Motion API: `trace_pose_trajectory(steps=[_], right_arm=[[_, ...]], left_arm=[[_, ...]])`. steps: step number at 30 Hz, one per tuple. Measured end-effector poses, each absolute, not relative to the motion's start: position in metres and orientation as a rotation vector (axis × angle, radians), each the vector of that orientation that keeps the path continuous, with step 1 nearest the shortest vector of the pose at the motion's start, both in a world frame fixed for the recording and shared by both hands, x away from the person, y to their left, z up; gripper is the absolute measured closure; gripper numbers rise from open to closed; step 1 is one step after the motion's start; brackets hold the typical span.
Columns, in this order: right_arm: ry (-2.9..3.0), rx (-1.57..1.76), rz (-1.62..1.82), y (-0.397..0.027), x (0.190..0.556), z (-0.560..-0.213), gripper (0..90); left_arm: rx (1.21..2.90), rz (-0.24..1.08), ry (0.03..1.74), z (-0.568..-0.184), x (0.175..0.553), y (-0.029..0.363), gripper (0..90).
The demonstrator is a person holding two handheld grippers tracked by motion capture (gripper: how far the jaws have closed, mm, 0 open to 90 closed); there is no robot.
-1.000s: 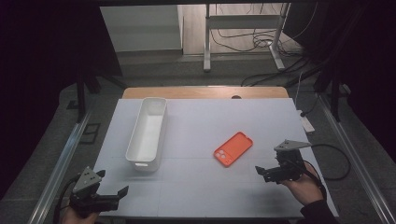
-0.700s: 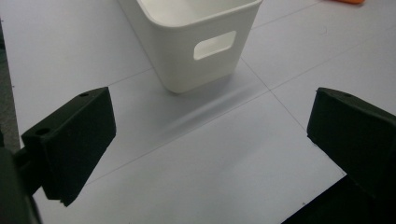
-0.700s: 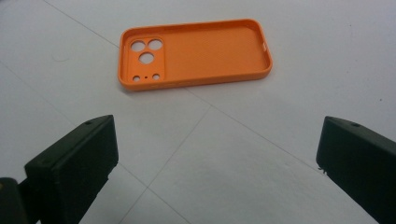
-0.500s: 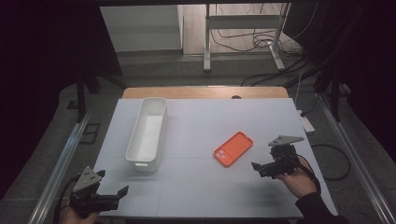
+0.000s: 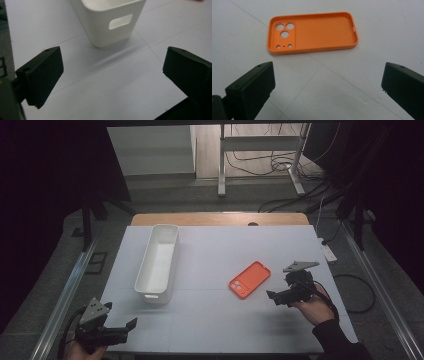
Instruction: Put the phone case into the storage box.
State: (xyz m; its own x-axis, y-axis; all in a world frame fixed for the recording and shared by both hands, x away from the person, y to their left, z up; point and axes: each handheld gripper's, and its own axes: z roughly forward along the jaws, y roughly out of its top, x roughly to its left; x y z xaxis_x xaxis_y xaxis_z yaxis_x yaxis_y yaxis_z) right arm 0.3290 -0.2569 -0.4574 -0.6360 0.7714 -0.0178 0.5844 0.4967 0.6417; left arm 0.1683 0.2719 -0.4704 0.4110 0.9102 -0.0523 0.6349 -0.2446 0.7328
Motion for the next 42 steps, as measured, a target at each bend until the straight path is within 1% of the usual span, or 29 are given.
trace_pose_trajectory(steps=[3, 19, 31, 42], right_arm=[[2.439, 1.144, 0.868, -0.255, 0.332, -0.458, 0.0], [2.458, 1.129, 0.85, -0.244, 0.35, -0.462, 0.0], [2.486, 1.095, 0.807, -0.231, 0.368, -0.465, 0.0], [2.485, 1.108, 0.815, -0.227, 0.379, -0.468, 0.0]], left_arm=[[1.957, 0.496, 1.317, -0.47, 0.168, 0.274, 4.5], [1.956, 0.504, 1.317, -0.47, 0.168, 0.274, 4.3], [1.979, 0.518, 1.292, -0.47, 0.167, 0.271, 3.3], [1.987, 0.522, 1.277, -0.469, 0.167, 0.271, 3.3]])
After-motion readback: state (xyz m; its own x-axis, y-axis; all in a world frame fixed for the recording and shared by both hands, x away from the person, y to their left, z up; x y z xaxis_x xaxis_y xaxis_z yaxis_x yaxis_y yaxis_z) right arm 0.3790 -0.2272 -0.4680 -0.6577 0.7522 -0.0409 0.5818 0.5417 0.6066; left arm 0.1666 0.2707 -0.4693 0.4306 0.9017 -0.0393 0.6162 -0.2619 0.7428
